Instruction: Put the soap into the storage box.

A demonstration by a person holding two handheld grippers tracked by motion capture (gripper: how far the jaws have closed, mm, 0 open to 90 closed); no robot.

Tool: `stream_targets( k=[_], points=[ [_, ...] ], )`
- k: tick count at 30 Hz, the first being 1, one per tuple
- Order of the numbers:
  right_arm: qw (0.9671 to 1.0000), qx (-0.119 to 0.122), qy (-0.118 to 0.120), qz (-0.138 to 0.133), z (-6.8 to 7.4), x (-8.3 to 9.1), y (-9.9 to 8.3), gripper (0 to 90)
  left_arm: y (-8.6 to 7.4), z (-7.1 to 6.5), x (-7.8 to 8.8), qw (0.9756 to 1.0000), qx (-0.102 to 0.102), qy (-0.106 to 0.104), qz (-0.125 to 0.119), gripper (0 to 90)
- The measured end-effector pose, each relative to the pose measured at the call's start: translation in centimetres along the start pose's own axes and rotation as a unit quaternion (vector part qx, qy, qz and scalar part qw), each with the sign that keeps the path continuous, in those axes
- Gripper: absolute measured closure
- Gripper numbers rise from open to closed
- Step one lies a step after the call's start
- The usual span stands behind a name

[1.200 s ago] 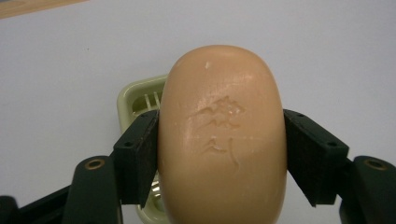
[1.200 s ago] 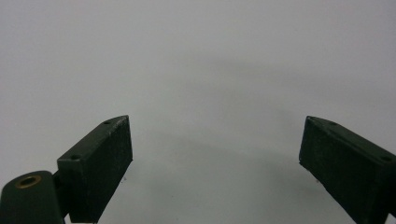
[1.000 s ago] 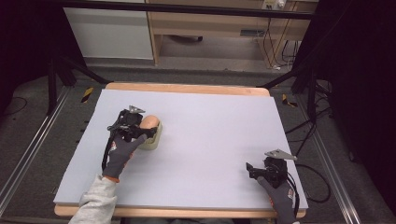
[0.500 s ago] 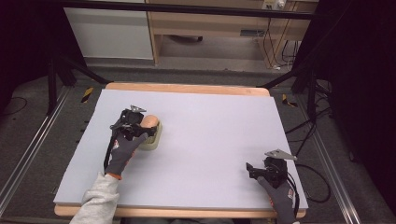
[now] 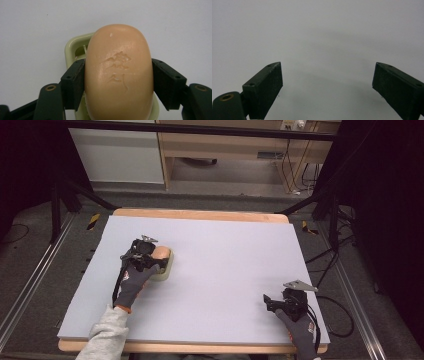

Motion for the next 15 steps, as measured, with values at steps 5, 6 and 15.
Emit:
stream_targets(
  k=[5, 6, 15],
  points=[
    [1.0000, 0.000, 0.000, 0.001, 0.03, -0.02, 0.00, 9.7, -0.17, 0.27, -0.37, 1.0000, 0.003, 0.002, 0.005, 31.7],
    [1.0000, 0.000, 0.000, 0.001, 0.02, -0.02, 0.00, 9.7, -0.25, 0.32, -0.52, 1.0000, 0.004, 0.002, 0.007, 31.7],
    [1.0000, 0.000, 0.000, 0.000, 0.04, -0.01, 0.00, 9.7, -0.56, 0.43, -1.07, 0.9999, 0.003, 0.008, 0.014, 31.7]
  ],
)
Point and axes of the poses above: each handheld gripper's, and its own axes: x roughly backward along the jaws, y roughly out of its top, z roughly to its left, the point moved 7 cm from there along -x, roughly forward along the jaws, and after that the axes turned 15 degrees about x, right-handed, at the moved point
